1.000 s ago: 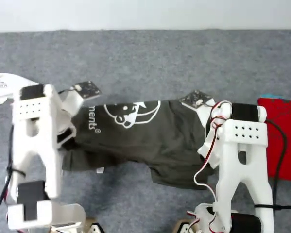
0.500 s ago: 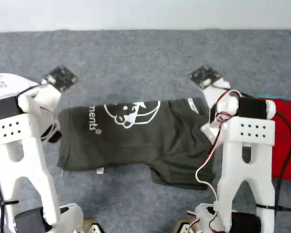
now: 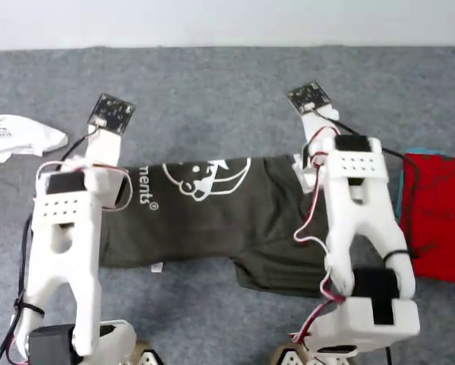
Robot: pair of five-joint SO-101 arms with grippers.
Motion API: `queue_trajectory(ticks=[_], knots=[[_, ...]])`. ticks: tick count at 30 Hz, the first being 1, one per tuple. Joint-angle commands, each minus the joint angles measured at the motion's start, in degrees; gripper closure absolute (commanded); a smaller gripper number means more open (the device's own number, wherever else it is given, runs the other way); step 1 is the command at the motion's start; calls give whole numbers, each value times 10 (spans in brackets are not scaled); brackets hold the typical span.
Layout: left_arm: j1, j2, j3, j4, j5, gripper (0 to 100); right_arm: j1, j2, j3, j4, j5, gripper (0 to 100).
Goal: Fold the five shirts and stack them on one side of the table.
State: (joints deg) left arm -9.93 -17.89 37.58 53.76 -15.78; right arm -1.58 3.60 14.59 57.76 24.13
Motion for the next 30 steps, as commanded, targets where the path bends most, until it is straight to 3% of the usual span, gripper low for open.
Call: queue_trajectory(ticks=[1, 16, 27, 30], knots=[[3, 24, 1, -50, 12, 985, -9, 15, -36, -64, -5, 988], [4, 269, -229, 48, 31, 985, -61, 75, -80, -80, -3, 988], [-4, 355, -239, 45, 1, 985, 18, 254, -206, -78, -2, 988], [-25, 349, -247, 47, 2, 985, 37, 284, -265, -35, -2, 988]])
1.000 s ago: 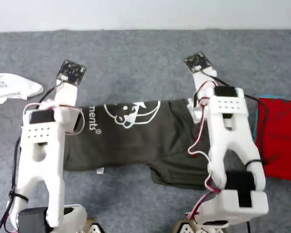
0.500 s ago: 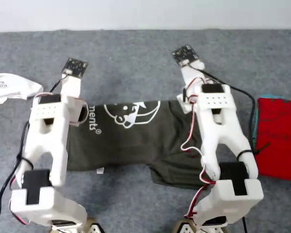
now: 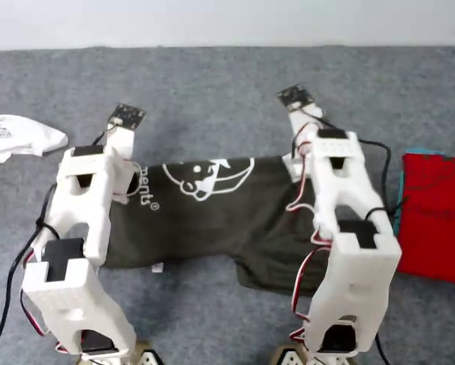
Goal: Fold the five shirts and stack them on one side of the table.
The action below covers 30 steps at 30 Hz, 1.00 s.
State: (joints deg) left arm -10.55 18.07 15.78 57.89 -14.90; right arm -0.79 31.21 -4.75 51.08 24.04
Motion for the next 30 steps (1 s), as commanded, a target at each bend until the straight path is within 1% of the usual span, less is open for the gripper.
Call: queue_trajectory(ticks=[1, 5, 12, 18, 22, 24, 27, 30], knots=[[-26, -16, -31, 6, -7, 985, 31, 12, -93, 57, -1, 988], [-34, -60, -34, 39, -7, 985, 20, 13, -156, 138, -1, 988], [-4, -168, -31, 85, -6, 986, -22, 12, -248, 247, -4, 988], [36, -258, -31, 133, -6, 986, -39, 12, -378, 410, -6, 988], [71, -276, -31, 165, -9, 986, -35, 12, -475, 516, -27, 988], [87, -276, -31, 177, -9, 986, -24, 3, -490, 521, -47, 988], [117, -280, -31, 193, -9, 986, -15, -52, -481, 519, -59, 988], [162, -280, -32, 215, -9, 986, -11, -124, -430, 520, -59, 988]])
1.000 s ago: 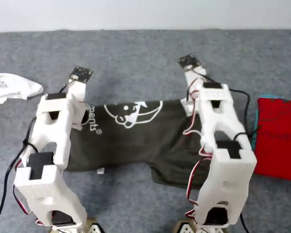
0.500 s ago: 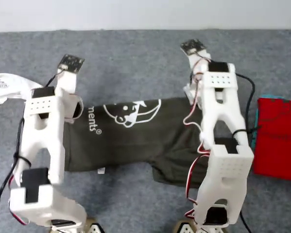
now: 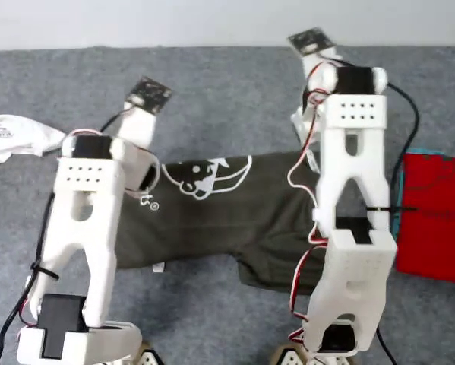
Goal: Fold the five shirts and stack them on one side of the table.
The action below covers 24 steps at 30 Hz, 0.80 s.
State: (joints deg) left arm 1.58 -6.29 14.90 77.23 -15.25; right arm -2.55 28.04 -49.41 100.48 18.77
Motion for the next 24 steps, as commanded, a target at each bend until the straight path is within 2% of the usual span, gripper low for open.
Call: queue_trajectory(ticks=[1, 8, 16, 24], knots=[[59, -37, -24, 30, -5, 986, 12, -123, 43, 26, -6, 988], [196, -33, -25, 55, -4, 985, 77, -326, 184, 24, -5, 985], [331, -31, -22, 53, -4, 985, 175, -465, 309, 23, -4, 984], [396, 47, -25, 38, -1, 984, 191, -574, 422, 23, -4, 984]])
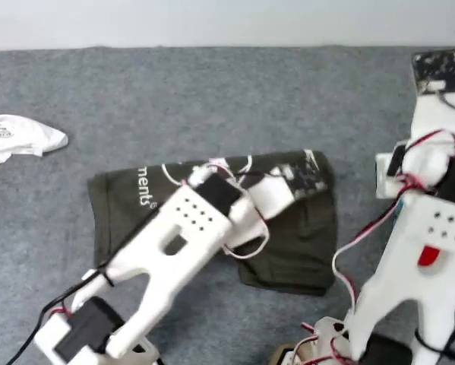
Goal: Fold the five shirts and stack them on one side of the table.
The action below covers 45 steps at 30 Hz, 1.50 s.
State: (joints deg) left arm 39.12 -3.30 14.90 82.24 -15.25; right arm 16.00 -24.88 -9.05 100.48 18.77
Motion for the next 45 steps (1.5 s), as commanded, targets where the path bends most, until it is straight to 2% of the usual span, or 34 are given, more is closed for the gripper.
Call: queue_trajectory(ticks=[1, 6, 11, 13, 31, 35, 41, 45], knots=[[27, 26, -25, -18, -1, 984, 6, -55, 32, 23, -4, 984], [69, 55, -26, -29, -1, 980, 7, -93, 71, 23, -4, 984], [100, 76, -25, -29, -1, 839, 7, -111, 85, 23, -4, 984], [106, 86, -26, -30, -1, 815, 7, -112, 93, 23, -4, 984], [131, 273, -131, -29, -3, 811, 7, -112, 98, 23, -4, 984], [128, 303, -146, -31, -3, 829, 7, -112, 98, 23, -4, 984], [130, 315, -181, -30, -3, 969, 7, -111, 98, 23, -4, 984], [128, 311, -182, -30, -3, 985, 7, -112, 98, 23, -4, 984]])
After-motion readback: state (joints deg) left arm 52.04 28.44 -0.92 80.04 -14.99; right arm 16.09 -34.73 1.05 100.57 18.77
